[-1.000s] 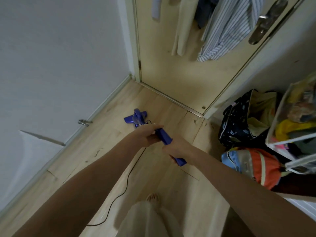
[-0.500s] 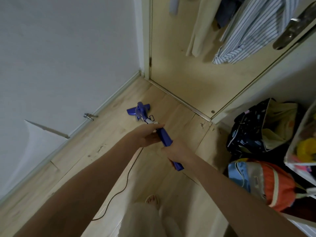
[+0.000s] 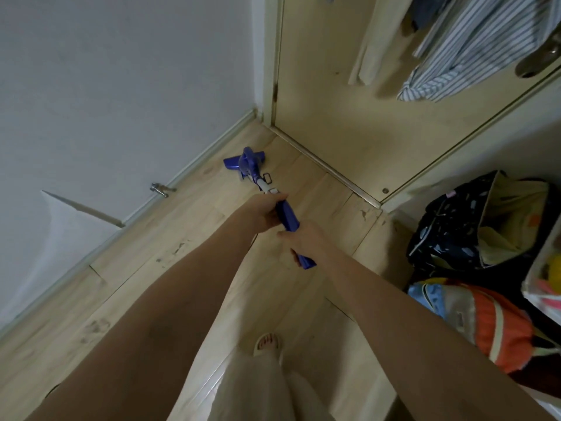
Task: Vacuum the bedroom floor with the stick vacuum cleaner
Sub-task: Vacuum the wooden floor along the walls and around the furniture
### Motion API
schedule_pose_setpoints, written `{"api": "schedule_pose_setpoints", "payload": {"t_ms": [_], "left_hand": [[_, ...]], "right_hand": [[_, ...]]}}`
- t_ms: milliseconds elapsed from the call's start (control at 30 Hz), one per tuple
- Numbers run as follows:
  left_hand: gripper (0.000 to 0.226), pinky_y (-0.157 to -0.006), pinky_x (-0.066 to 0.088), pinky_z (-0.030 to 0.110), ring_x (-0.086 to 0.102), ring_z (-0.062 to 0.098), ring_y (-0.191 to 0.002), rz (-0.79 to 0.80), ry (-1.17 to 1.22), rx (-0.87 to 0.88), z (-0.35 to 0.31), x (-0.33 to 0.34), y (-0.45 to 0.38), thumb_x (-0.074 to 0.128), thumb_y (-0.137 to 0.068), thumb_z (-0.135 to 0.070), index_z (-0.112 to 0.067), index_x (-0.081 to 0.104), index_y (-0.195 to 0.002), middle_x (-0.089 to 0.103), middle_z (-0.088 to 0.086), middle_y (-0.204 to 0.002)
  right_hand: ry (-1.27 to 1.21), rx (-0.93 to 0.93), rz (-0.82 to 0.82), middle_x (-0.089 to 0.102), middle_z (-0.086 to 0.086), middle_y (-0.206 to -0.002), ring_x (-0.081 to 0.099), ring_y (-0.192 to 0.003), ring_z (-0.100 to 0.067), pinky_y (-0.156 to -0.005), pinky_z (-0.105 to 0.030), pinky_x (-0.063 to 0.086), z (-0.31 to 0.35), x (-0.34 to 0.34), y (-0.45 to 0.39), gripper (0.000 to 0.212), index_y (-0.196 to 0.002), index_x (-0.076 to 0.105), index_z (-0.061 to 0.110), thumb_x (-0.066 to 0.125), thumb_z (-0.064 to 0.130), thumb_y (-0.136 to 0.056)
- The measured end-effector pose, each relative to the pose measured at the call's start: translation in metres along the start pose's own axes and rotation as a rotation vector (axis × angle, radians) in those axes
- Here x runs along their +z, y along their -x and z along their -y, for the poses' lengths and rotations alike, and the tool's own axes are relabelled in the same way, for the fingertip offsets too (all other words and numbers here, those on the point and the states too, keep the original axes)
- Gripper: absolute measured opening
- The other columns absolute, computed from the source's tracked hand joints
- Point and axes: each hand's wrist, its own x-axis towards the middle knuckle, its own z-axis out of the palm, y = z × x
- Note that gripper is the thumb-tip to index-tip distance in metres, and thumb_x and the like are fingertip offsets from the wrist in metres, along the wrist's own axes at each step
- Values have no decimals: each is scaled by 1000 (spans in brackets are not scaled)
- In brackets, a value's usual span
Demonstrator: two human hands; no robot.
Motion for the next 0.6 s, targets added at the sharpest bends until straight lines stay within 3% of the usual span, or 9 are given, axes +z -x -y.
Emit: {"api": "schedule_pose_setpoints", "payload": {"t_ms": [300, 433, 600], "left_hand": [[36, -87, 51, 36, 59, 28, -107, 81, -57, -20, 41, -9, 35, 64, -91, -12, -6, 45, -120, 55, 19, -126], [46, -88, 52, 38, 59, 30, -111, 66, -85, -39, 81, -2, 66, 66, -89, -12, -5, 43, -128, 56, 19, -127], [40, -97, 49, 44, 59, 31, -110, 53, -114, -45, 142, 6, 113, 66, -89, -12, -4, 45, -123, 57, 19, -121]], "right_hand": [[3, 6, 42, 54, -3, -63, 51, -44, -10, -44, -22, 45, -37, 9, 45, 23, -110, 50, 8, 58, 21, -92], [-9, 18, 64, 54, -3, -66, 51, -48, -12, -46, -23, 46, -71, 13, 85, 20, -107, 49, 10, 57, 22, -93], [-30, 33, 87, 52, -4, -66, 50, -50, -12, -47, -23, 45, -120, 22, 150, 15, -104, 49, 9, 54, 18, -93]]}}
